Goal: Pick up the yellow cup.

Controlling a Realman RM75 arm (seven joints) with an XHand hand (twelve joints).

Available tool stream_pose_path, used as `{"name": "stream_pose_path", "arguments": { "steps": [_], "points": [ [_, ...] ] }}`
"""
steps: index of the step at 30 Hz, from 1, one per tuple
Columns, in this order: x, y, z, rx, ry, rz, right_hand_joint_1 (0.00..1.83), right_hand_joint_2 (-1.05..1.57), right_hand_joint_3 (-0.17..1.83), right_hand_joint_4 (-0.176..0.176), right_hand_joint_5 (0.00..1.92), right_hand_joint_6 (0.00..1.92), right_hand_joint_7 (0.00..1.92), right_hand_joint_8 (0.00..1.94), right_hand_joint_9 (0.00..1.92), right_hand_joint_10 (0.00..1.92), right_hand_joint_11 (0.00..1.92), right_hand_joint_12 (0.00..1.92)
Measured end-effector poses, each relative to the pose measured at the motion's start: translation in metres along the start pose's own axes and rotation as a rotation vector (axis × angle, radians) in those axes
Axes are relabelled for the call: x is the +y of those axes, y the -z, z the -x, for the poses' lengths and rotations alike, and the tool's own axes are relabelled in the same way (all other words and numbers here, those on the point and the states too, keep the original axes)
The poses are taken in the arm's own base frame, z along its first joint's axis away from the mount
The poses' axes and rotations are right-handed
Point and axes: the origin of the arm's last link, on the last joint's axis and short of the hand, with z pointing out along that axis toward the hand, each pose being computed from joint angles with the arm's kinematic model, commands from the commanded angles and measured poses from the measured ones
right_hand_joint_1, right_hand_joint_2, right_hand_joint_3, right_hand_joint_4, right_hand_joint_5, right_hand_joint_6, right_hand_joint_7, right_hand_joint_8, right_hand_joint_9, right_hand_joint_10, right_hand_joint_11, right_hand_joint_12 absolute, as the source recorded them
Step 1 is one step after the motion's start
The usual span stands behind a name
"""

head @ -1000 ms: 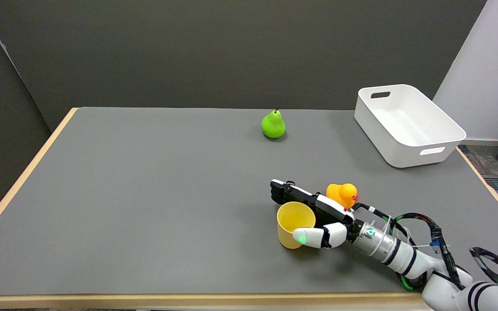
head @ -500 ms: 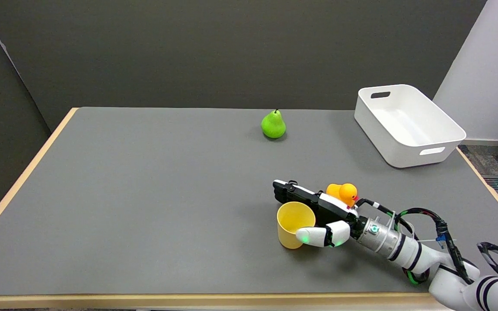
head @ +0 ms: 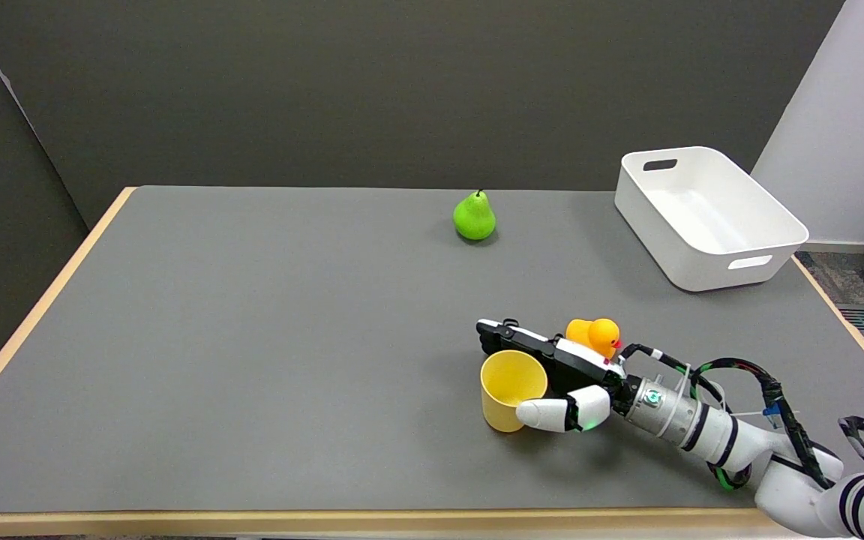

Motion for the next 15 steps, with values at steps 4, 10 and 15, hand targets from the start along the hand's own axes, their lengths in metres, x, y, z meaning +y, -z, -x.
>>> {"name": "stream_pose_path", "arguments": {
  "steps": [4,10,15],
  "points": [
    [0.0009,0.0005,0.0001,-0.002,0.003,0.009,0.86,0.63,0.59,-0.176,0.0,0.0,0.0,0.0,0.0,0.0,0.0,0.0],
    [0.0013,0.0006,0.0,0.0,0.014,0.014,0.84,0.63,0.61,-0.176,0.0,0.0,0.0,0.0,0.0,0.0,0.0,0.0],
    [0.0015,0.0001,0.0003,0.003,0.025,0.014,0.85,0.65,0.67,-0.176,0.0,0.04,0.0,0.0,0.0,0.0,0.0,0.0]
  ]
}}
